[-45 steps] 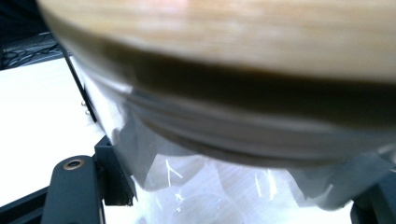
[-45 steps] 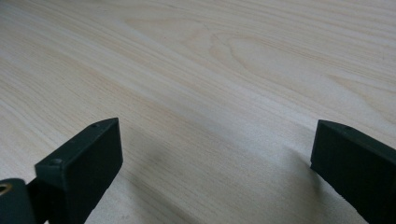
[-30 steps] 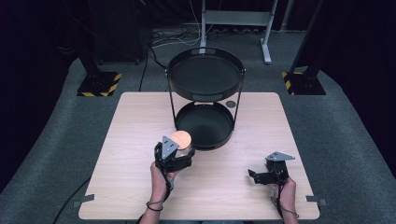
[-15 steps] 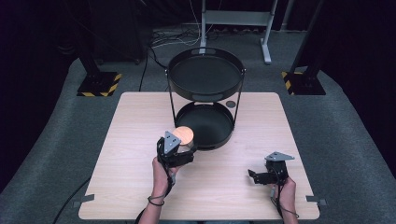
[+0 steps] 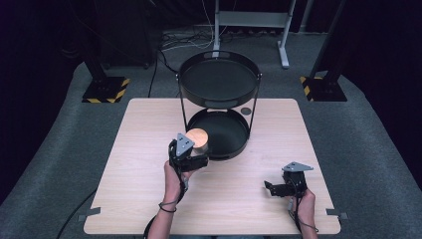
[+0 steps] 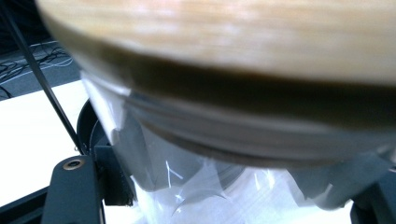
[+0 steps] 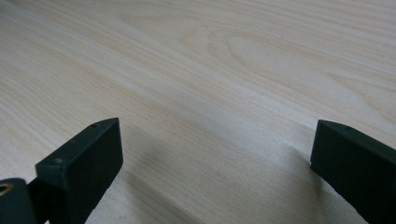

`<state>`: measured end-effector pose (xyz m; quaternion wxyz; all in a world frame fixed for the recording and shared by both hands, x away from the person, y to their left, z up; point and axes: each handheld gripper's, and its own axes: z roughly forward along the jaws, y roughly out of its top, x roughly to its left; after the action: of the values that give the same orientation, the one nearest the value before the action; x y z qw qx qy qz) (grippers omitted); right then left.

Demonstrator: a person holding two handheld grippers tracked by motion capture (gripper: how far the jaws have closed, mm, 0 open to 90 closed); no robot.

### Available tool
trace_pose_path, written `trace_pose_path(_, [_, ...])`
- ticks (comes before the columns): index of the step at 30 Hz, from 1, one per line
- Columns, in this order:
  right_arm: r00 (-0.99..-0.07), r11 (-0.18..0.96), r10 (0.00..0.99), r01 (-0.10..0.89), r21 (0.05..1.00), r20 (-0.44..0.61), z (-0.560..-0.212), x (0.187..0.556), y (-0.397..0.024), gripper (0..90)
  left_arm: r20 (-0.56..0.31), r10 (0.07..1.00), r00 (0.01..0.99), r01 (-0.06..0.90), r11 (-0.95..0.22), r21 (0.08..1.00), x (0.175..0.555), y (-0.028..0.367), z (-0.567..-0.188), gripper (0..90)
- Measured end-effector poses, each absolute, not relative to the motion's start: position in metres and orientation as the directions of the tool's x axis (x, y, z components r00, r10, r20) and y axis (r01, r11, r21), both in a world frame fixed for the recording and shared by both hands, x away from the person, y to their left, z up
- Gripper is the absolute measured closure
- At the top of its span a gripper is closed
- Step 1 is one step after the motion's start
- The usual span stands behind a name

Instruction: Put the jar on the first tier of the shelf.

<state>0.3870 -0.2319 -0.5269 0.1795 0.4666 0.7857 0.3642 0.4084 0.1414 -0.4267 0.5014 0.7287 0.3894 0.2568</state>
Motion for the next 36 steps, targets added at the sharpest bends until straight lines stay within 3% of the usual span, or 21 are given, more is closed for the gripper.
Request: trace_pose_path(36, [-0.498,0.303,0.865,0.606,0.736,0.054,-0.527,0.387,-0.231,1.7,-0.022,0.822,0.569,0.313,-0.192,0.93,0.438,0.135,-0.414,25.8])
